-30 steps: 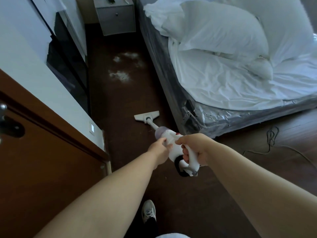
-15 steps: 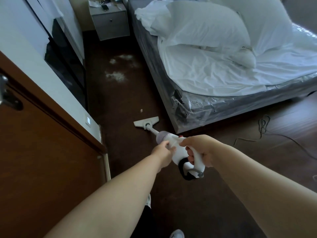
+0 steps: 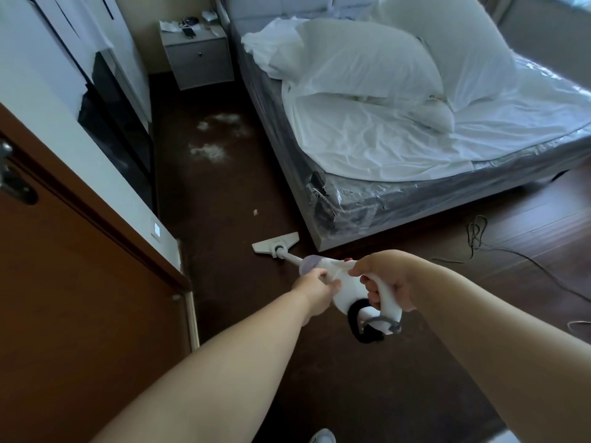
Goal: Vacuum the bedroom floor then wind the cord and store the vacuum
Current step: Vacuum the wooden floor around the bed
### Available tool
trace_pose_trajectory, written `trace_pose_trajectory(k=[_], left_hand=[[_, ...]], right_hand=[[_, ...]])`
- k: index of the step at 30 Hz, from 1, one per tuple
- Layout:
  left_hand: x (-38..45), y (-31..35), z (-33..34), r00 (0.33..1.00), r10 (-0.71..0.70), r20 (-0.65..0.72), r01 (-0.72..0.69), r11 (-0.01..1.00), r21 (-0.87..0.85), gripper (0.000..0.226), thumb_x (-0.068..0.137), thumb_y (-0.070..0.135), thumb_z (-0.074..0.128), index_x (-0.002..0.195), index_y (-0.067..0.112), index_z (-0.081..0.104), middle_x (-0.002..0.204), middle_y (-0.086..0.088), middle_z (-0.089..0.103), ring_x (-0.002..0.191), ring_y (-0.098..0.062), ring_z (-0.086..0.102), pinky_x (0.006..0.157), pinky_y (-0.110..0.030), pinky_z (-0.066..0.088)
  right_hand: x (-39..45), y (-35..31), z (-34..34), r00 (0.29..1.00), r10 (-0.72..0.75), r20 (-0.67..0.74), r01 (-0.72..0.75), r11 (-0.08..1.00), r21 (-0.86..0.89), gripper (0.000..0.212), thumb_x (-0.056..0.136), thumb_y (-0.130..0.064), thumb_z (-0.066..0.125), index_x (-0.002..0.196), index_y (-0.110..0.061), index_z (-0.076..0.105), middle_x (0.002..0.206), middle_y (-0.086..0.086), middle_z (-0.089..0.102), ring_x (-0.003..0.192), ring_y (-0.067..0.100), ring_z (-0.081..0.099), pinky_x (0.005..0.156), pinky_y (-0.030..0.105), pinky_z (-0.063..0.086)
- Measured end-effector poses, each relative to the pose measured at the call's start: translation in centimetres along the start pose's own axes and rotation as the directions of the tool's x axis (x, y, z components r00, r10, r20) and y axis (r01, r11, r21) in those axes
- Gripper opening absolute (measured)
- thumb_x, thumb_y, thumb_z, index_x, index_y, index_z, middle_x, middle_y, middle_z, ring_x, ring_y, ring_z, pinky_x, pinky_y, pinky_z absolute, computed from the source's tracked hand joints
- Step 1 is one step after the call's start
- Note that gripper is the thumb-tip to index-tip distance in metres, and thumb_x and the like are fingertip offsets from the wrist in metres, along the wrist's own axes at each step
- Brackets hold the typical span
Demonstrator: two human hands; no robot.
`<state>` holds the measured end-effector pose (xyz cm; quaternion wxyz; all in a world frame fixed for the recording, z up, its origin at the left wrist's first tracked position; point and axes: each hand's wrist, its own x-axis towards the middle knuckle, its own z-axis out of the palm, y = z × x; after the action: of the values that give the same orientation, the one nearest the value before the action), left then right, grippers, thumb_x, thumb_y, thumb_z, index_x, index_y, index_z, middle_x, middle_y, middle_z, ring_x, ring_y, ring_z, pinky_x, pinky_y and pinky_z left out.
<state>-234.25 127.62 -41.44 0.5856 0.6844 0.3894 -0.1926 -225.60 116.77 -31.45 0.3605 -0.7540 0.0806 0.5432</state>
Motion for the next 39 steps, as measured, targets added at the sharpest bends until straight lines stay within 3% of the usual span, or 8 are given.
trace_pose_trajectory(k=[13, 21, 26, 39], left_hand=[[3.2, 1.0, -2.2, 1.0, 0.025, -0.002, -0.024, 0.995, 0.099, 0.053, 0.096, 0.036, 0.054, 0.142, 0.015, 0.039, 0.132, -0.014, 0.055, 0.117, -0.03, 0.058, 0.103, -0.045, 0.047], [5.5, 1.1, -5.0, 1.0, -0.018, -0.001, 0.018, 0.998, 0.052, 0.054, 0.098, 0.039, 0.05, 0.147, 0.027, 0.031, 0.135, -0.01, 0.05, 0.116, -0.028, 0.058, 0.102, -0.045, 0.047], [7.5, 0.5, -5.7, 0.997, 0.003, -0.073, -0.001, 1.0, 0.022, 0.055, 0.088, 0.037, 0.06, 0.138, 0.02, 0.044, 0.131, -0.016, 0.059, 0.115, -0.034, 0.061, 0.098, -0.049, 0.051], [12.2, 0.2, -11.1, 0.992, -0.018, -0.126, 0.016, 1.0, -0.018, 0.055, 0.09, 0.03, 0.056, 0.143, 0.021, 0.04, 0.134, -0.015, 0.057, 0.118, -0.034, 0.059, 0.1, -0.048, 0.05]], right_hand=[[2.9, -2.4, 0.5, 0.999, 0.032, 0.002, -0.032, 0.999, -0.032, 0.012, 0.091, -0.016, 0.057, 0.082, -0.009, 0.055, 0.054, 0.002, 0.039, 0.05, 0.015, 0.032, 0.052, 0.026, 0.032], [4.7, -5.3, 2.2, 0.999, 0.029, 0.033, -0.028, 0.998, -0.048, 0.012, 0.092, -0.015, 0.055, 0.08, -0.015, 0.054, 0.054, 0.001, 0.037, 0.049, 0.014, 0.03, 0.051, 0.025, 0.03], [6.1, -6.8, 3.0, 0.997, 0.072, 0.036, -0.068, 0.993, -0.099, 0.011, 0.091, -0.016, 0.056, 0.083, -0.009, 0.052, 0.05, 0.0, 0.037, 0.046, 0.014, 0.031, 0.049, 0.025, 0.03], [10.2, -11.9, 6.1, 0.991, 0.11, 0.073, -0.102, 0.989, -0.108, 0.019, 0.091, -0.019, 0.06, 0.079, -0.012, 0.046, 0.044, 0.0, 0.045, 0.036, 0.013, 0.042, 0.041, 0.019, 0.038]])
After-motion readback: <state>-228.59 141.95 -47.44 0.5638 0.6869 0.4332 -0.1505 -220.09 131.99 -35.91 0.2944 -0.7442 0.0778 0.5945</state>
